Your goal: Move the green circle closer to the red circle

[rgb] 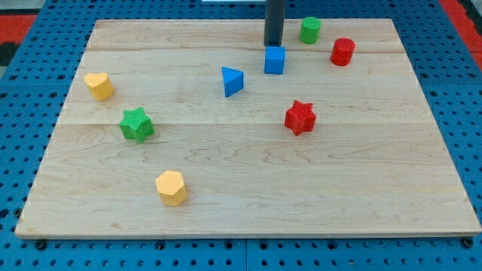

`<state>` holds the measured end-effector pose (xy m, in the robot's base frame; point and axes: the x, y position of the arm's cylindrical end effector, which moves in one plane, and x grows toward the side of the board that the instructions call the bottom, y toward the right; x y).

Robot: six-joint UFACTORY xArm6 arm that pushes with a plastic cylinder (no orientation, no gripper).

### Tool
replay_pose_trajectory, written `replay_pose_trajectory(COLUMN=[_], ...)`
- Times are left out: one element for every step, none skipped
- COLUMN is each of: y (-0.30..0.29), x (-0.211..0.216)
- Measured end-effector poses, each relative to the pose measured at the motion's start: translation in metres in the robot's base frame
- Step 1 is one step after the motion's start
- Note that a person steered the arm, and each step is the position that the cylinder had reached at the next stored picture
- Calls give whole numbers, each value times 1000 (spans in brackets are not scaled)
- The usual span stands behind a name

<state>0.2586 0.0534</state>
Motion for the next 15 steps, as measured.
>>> replay_pose_trajectory(y=[0,-1,-1,-1,-1,-2,-4,-5,-7,-10,-13,-16,-20,-22,-23], x=[-4,-7,-12,-15,-19,-24,-28,-31,-34,-36,-36,-37,-40,-41,-41])
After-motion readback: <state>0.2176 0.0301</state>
